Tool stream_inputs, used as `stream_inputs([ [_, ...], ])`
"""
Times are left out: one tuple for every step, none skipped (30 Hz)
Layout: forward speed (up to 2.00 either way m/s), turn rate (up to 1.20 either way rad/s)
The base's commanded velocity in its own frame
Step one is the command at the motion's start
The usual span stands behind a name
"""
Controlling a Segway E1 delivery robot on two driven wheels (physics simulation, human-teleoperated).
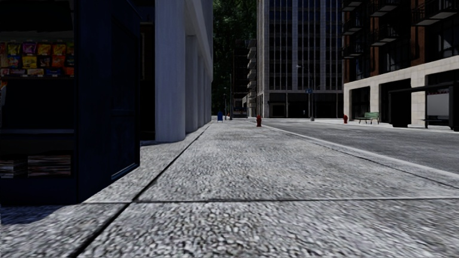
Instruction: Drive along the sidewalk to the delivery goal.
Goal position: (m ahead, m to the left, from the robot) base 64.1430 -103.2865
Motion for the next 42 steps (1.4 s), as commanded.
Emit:
stream_inputs([
  [2.0, 0.0],
  [2.0, 0.0],
  [2.0, 0.0],
  [2.0, 0.0],
  [2.0, 0.0],
  [2.0, 0.0],
  [2.0, 0.0],
  [2.0, 0.0],
  [2.0, 0.0],
  [2.0, 0.0],
  [2.0, 0.0],
  [2.0, 0.0],
  [2.0, 0.0],
  [2.0, 0.0],
  [2.0, 0.0],
  [2.0, 0.0],
  [2.0, 0.0],
  [2.0, 0.0],
  [2.0, 0.0],
  [2.0, 0.0],
  [2.0, 0.0],
  [2.0, 0.0],
  [2.0, 0.0],
  [2.0, 0.0],
  [2.0, 0.0],
  [2.0, 0.0],
  [2.0, 0.0],
  [2.0, 0.0],
  [2.0, 0.0],
  [2.0, 0.0],
  [2.0, 0.0],
  [2.0, 0.0],
  [2.0, 0.0],
  [2.0, 0.0],
  [2.0, 0.0],
  [2.0, 0.0],
  [2.0, 0.0],
  [2.0, 0.0],
  [2.0, 0.0],
  [2.0, 0.0],
  [2.0, 0.0],
  [2.0, 0.0],
])
